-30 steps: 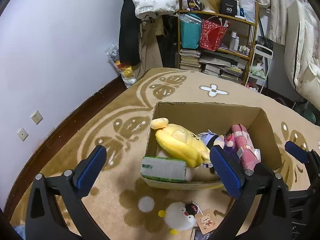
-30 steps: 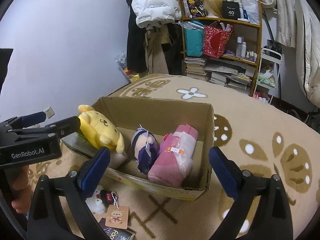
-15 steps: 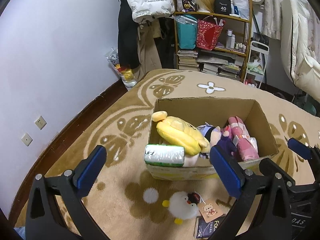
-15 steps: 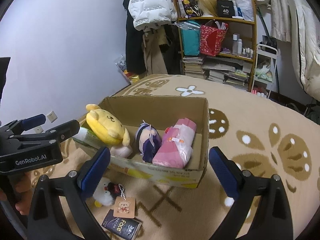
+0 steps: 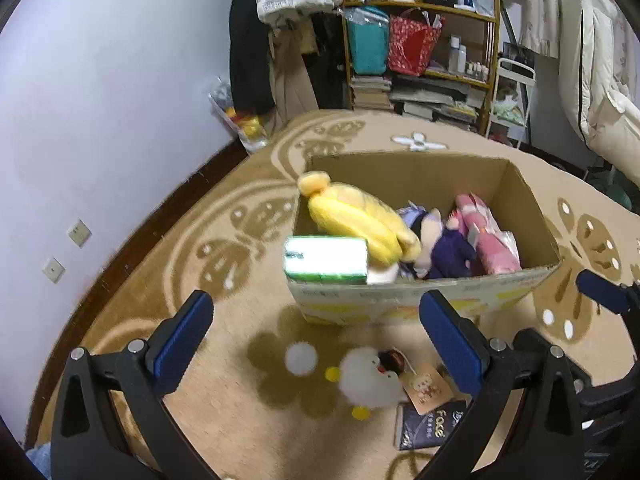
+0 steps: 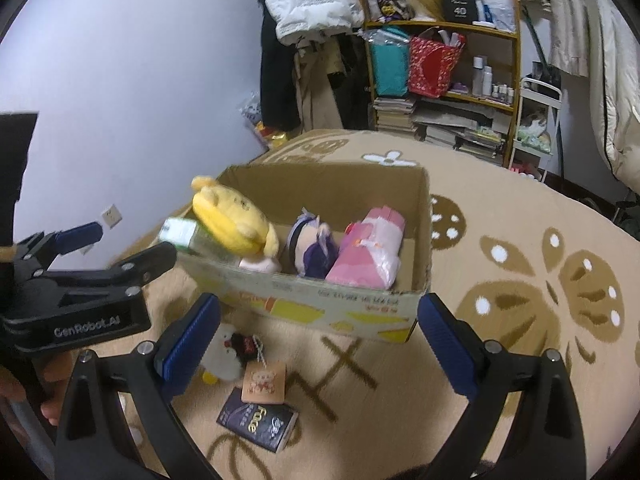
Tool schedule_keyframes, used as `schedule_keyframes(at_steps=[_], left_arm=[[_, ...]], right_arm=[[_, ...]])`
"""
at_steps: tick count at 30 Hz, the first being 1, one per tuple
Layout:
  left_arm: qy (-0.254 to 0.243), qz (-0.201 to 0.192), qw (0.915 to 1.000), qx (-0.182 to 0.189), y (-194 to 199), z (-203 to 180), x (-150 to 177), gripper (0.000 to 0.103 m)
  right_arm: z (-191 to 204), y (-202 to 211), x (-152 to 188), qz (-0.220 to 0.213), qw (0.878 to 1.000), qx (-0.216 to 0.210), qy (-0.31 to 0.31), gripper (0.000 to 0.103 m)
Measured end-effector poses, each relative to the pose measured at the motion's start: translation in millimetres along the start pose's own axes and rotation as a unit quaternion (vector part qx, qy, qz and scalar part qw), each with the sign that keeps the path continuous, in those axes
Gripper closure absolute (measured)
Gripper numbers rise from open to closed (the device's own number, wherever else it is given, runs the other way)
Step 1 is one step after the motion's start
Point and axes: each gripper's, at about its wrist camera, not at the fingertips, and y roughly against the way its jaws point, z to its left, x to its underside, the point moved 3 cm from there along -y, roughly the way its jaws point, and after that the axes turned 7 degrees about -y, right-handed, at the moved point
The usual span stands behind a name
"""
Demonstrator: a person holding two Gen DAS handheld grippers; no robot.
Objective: Organize soft objects
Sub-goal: 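Move the left tool to the white penguin plush and close on it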
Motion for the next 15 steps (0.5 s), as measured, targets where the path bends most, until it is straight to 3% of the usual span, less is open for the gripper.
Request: schedule_keyframes(at_steps=[15], left_arm=[[-0.011,0.091,0.9956,0.019,-40,-7,28,0.001]], right_arm=[[-1,-24,29,0.08,0.997,-0.002,0.006,0.0]])
